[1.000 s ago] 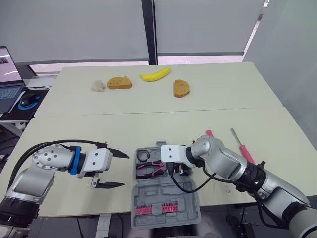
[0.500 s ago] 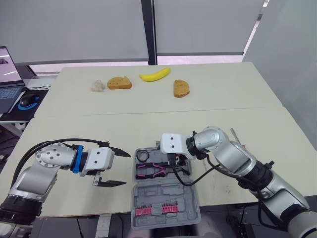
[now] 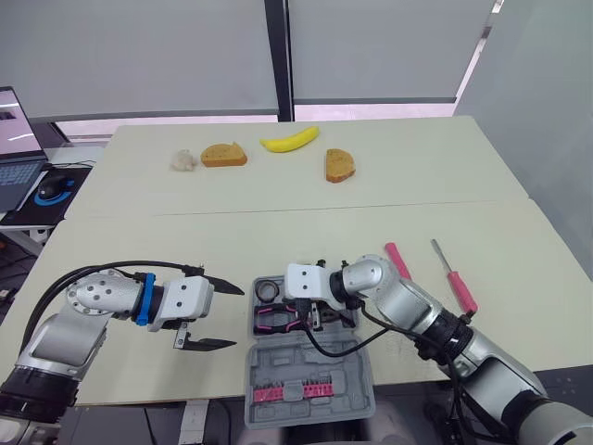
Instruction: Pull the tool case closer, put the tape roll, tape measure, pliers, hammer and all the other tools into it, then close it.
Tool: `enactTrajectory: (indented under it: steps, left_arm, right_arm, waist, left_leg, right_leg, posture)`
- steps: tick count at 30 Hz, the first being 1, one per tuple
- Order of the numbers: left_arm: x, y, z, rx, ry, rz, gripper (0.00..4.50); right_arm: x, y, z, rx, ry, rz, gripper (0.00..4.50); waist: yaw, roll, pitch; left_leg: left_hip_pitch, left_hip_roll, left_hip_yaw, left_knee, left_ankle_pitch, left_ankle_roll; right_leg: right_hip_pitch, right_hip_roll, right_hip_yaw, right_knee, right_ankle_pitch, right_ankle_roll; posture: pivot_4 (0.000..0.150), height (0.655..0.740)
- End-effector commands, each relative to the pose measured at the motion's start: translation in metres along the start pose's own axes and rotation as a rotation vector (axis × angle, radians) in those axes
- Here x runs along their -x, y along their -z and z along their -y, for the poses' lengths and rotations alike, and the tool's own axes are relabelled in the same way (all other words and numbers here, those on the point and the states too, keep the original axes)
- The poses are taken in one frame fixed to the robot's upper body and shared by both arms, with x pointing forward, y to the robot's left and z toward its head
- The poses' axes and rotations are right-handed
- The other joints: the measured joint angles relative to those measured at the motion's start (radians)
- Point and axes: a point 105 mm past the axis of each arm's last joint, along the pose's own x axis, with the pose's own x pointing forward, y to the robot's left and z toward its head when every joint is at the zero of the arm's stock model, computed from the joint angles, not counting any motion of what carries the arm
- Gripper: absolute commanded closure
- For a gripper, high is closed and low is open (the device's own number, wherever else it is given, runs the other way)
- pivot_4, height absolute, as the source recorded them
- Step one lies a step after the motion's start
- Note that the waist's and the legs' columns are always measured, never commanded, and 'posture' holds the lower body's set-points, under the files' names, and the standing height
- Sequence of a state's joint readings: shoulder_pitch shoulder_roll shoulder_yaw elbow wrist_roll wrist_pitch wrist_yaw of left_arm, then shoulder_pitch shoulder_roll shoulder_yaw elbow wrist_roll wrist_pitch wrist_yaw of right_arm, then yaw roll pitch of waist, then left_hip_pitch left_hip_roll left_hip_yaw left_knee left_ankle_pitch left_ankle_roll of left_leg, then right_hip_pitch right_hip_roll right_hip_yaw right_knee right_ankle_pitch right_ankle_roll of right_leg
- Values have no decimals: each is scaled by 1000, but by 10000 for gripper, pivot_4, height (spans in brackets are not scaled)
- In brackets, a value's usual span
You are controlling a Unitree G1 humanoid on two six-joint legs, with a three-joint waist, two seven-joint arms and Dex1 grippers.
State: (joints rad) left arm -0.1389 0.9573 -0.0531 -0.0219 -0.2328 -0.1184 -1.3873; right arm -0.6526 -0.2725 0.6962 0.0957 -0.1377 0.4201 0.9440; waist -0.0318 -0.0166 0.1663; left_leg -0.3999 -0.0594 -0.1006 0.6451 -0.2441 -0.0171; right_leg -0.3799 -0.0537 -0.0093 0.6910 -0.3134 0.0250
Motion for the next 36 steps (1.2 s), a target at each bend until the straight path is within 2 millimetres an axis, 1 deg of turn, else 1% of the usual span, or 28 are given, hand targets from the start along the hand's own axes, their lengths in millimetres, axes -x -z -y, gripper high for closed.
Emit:
enactTrajectory:
  steps: [1, 4, 7, 9, 11, 15, 17, 19, 24, 31, 33, 35, 36]
  left_arm:
    - [5, -2, -3, -20, -19, -6, 0]
    - [4, -2, -2, -19, -20, -4, 0]
    - [3, -2, -2, -19, -19, -2, 0]
    - [2, -2, -2, -19, -19, -2, 0]
    - [2, -2, -2, -18, -20, -1, 0]
    - [3, -2, -2, -16, -23, 0, 0]
    - [3, -2, -1, -13, -25, -1, 0]
    - [3, -2, -1, -11, -26, -3, 0]
    - [3, 0, 0, -2, -31, -8, 0]
    - [3, 1, 1, 6, -34, -11, 0]
    - [3, 2, 2, 9, -35, -12, 0]
    - [5, 3, 2, 29, -40, -13, 0]
    - [6, 4, 2, 51, -56, -4, 0]
  right_arm:
    - [-8, 1, 0, -25, 9, -4, 44765]
    - [-14, 20, -6, -51, -11, -79, 44765]
    - [-15, 34, -11, -71, -28, -134, 44765]
    - [-14, 38, -11, -52, -20, -146, 44765]
    - [-13, 32, -10, -50, -10, -115, 44765]
    - [-6, -4, -4, 14, 10, 63, 44765]
    - [-1, -12, -8, 21, -18, 99, 44765]
    - [1, -10, -14, 28, -53, 93, 44765]
    - [-4, 6, -27, 20, -104, 29, 44765]
    - [-12, 21, -35, 20, -130, -38, 44765]
    - [-10, 16, -32, 31, -115, -11, 44765]
    - [-3, 2, -26, 32, -80, 59, 44765]
    - [7, -8, -22, 45, -44, 121, 44765]
  waist:
    - [0, 0, 0]
    - [0, 0, 0]
    - [0, 0, 0]
    - [0, 0, -1]
    - [1, 0, -1]
    - [1, 0, -1]
    - [0, 0, -1]
    - [0, 0, -1]
    - [0, 0, -1]
    - [0, 0, -1]
    - [0, 0, -1]
    - [0, 0, -1]
    - [0, 0, -1]
  left_leg:
    - [0, 0, 0, 0, 0, 0]
    - [0, 0, 0, 0, 0, -1]
    - [2, 0, 0, 0, 0, -1]
    - [2, 0, 0, 0, 0, -1]
    - [2, 0, 0, 0, 0, -1]
    - [3, 0, 0, 0, 0, -1]
    - [1, 0, 0, 0, 0, -1]
    - [1, 0, 0, 0, 0, -1]
    - [1, 0, 0, 0, 0, -1]
    - [2, 1, 0, 0, 0, -1]
    - [2, 1, 0, 0, 0, -1]
    - [2, 0, 0, 0, 0, -1]
    - [2, 1, 0, 0, 0, -1]
  right_leg:
    - [0, 0, 0, 1, 0, 0]
    - [-1, 0, 0, 3, 0, 0]
    - [-1, 0, 0, 4, 0, 0]
    - [-1, 0, 0, 4, 0, 0]
    - [-1, 0, 0, 4, 0, 0]
    - [-1, 0, 0, 4, 0, 0]
    - [-1, 0, 0, 5, 0, 0]
    - [-1, 0, 0, 5, 0, 0]
    - [-1, 0, 0, 5, 0, -1]
    - [-1, 0, 0, 5, -1, -1]
    - [-1, 0, 0, 5, -1, -1]
    - [-1, 0, 0, 5, -1, -1]
    - [-1, 0, 0, 5, -1, -1]
  posture:
    - [1500, 7400]
    - [1500, 7400]
    - [1500, 7400]
    - [1500, 7400]
    - [1500, 7400]
    - [1500, 7400]
    - [1500, 7400]
    - [1500, 7400]
    - [1500, 7400]
    - [1500, 7400]
    - [1500, 7400]
    - [1500, 7400]
    - [1500, 7400]
